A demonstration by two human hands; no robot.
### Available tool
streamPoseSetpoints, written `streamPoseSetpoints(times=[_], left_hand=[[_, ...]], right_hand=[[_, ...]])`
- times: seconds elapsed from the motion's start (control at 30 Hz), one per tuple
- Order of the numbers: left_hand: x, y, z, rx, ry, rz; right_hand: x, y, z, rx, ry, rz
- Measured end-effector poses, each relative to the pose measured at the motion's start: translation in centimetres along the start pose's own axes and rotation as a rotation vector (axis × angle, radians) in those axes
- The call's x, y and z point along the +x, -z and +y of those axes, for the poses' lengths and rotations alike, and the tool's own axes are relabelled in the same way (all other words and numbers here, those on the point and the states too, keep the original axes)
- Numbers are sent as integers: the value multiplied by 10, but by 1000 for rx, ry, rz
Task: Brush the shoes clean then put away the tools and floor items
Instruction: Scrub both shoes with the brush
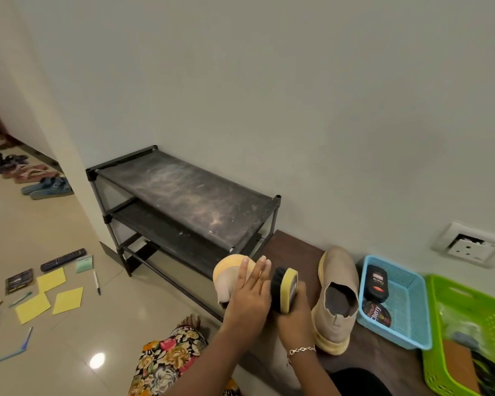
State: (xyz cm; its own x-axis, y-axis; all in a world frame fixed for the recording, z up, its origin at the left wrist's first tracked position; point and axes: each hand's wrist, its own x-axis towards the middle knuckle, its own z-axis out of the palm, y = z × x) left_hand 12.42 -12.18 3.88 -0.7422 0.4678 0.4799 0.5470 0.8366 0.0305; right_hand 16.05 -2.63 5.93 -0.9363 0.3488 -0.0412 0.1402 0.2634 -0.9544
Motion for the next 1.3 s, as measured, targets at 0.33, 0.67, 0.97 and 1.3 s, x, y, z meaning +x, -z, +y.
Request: streamPoseSetpoints(times=[0.33,0.67,0.97,1.3], left_hand=[[49,44,-5,171,82,212],[-5,24,-17,20,298,-153],[-60,-2,-39,8,166,-409],[2,-5,-63,13,460,-596]], right_hand=[[32,-11,-47,-2,131,238],[19,-34,4,152,-154,127],[24,2,49,186,-406,0],[38,-6,74,-78,-402,-241]])
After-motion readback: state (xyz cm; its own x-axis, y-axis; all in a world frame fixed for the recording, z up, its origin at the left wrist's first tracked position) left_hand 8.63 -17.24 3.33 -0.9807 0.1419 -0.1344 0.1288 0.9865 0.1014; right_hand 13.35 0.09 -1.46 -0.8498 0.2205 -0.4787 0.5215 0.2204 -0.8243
